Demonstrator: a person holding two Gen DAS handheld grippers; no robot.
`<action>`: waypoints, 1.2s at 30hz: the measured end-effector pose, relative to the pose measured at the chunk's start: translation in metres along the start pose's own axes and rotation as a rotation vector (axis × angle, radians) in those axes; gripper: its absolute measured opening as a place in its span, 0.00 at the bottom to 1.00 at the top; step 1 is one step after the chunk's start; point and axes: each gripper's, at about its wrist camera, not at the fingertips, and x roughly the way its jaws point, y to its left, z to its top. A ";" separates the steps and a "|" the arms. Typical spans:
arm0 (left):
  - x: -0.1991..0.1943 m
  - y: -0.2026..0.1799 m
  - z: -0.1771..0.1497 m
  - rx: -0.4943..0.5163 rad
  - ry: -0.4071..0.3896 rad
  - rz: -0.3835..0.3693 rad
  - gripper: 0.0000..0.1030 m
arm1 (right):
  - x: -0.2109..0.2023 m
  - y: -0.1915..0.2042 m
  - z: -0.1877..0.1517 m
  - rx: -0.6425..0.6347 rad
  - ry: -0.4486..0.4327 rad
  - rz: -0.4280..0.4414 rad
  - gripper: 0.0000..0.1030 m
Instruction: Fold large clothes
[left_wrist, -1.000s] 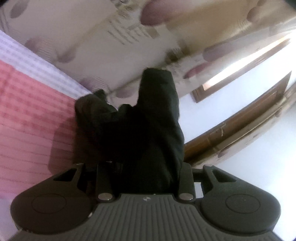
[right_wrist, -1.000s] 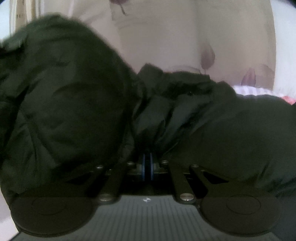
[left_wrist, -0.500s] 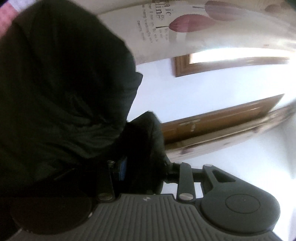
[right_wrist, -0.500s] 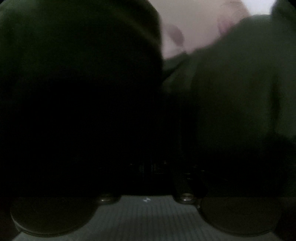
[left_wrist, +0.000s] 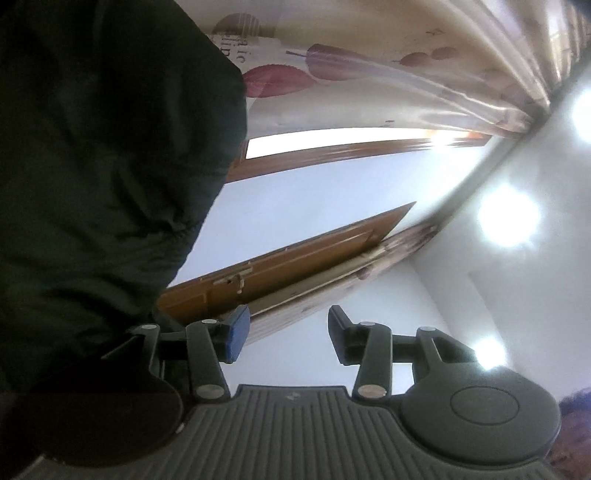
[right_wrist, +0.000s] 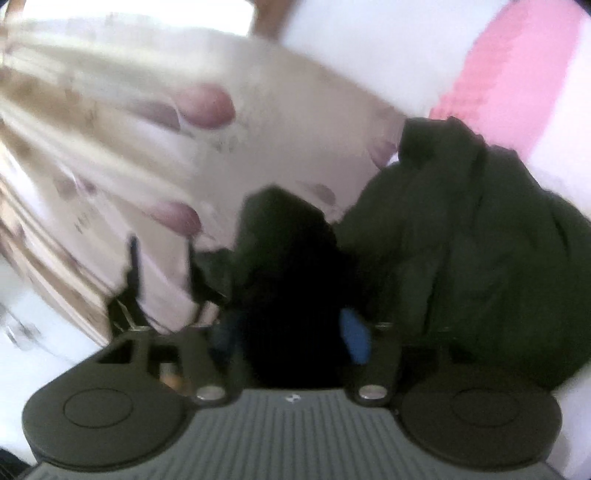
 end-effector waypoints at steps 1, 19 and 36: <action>-0.001 0.003 -0.001 -0.006 0.000 -0.007 0.45 | 0.001 0.001 0.002 0.015 -0.004 0.010 0.83; -0.121 -0.081 -0.009 0.251 -0.160 0.466 0.96 | 0.061 0.061 0.077 -0.455 0.085 -0.182 0.07; -0.064 -0.040 -0.062 0.350 0.076 0.498 0.94 | 0.076 0.116 0.100 -0.741 0.157 -0.277 1.00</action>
